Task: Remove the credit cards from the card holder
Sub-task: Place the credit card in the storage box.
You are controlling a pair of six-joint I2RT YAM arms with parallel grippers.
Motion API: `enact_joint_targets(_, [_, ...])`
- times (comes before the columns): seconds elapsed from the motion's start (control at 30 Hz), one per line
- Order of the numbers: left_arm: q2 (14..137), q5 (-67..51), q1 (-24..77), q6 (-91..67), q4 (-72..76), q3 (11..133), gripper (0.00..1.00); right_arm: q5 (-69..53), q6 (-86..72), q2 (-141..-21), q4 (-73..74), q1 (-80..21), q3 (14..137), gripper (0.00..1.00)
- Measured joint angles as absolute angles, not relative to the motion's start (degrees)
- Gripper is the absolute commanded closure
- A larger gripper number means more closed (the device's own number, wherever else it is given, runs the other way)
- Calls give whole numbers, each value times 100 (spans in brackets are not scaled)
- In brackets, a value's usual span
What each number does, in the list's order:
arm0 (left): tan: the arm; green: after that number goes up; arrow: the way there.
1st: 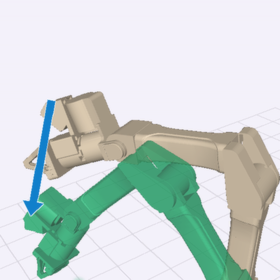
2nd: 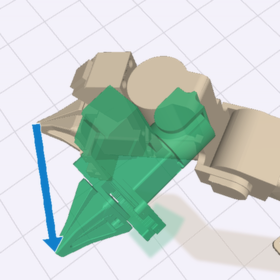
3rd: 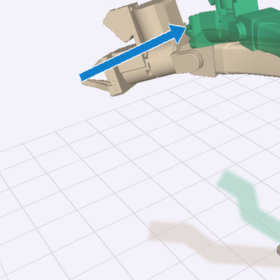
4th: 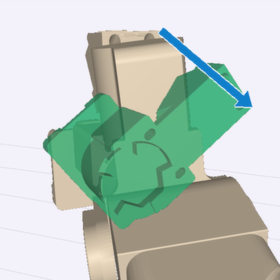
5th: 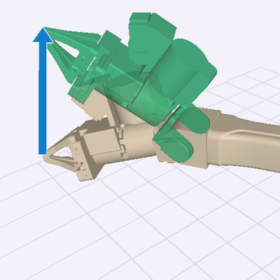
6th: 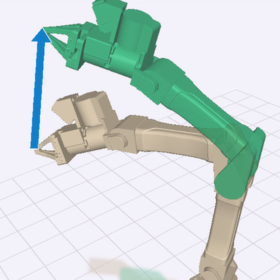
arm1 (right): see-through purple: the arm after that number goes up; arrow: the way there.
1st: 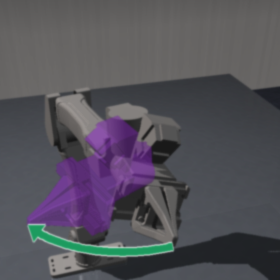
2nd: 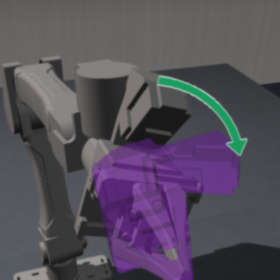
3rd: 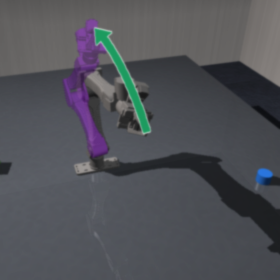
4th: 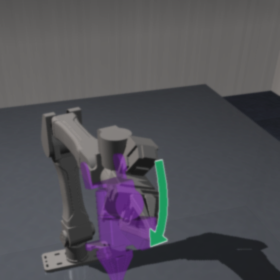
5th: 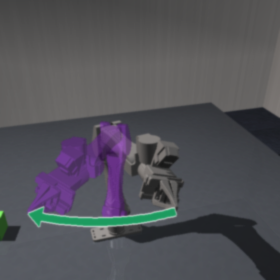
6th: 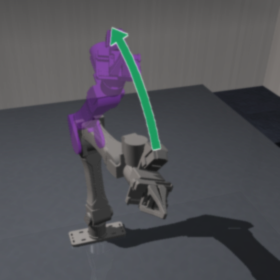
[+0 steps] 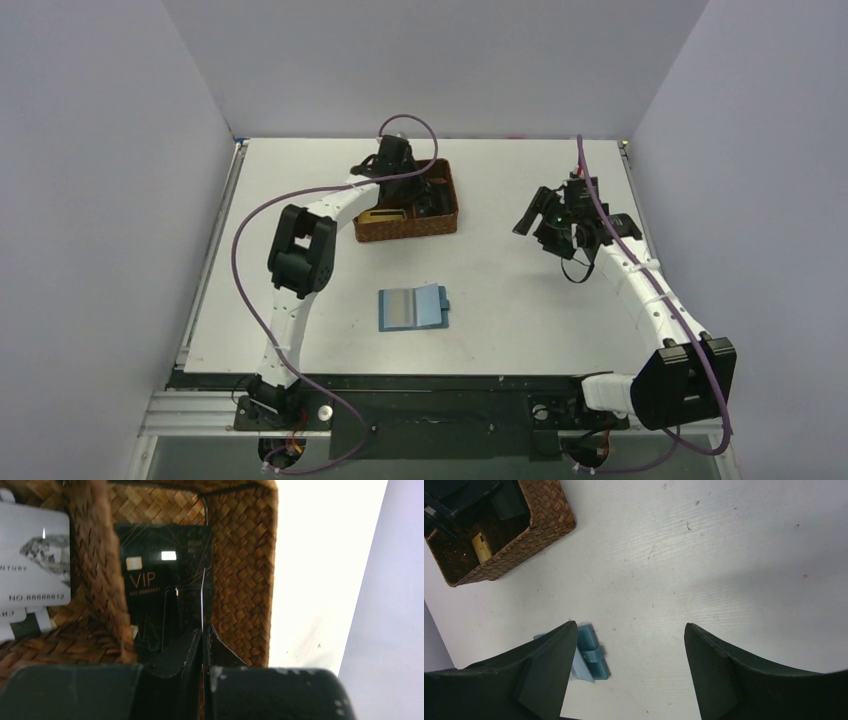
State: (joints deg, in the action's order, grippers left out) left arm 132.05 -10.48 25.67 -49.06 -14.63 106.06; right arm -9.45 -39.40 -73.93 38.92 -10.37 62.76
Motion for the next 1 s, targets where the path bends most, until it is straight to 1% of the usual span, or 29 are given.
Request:
enact_joint_targets(0.27, [13559,-1024,2536,-4901,-1688,11463,100,-1105,-3791,-7561,3944,-858,6302,26])
enact_joint_targets(0.3, [13600,-1024,2532,-4899,-1726,11557,97,-1116,-3787,-7592,3951,-856,6305,26])
enact_joint_targets(0.33, [13633,-1026,2528,-4893,-1765,11631,89,-1135,-3780,-7620,3962,-856,6309,26])
enact_joint_targets(0.37, [13666,-1026,2523,-4884,-1815,11703,85,-1149,-3771,-7644,3975,-856,6324,26])
enact_joint_targets(0.4, [13688,-1026,2521,-4864,-1850,11747,76,-1160,-3769,-7662,3975,-856,6340,26])
enact_joint_targets(0.43, [13701,-1031,2519,-4875,-1874,11780,70,-1170,-3767,-7673,3977,-856,6355,26])
enact_joint_targets(0.77, [13716,-1098,2491,-4853,-2047,11808,59,-1249,-3747,-7686,3977,-856,6442,26])
enact_joint_targets(1.0, [13716,-1186,2434,-4814,-2082,11872,57,-1251,-3745,-7800,3977,-856,6466,26])
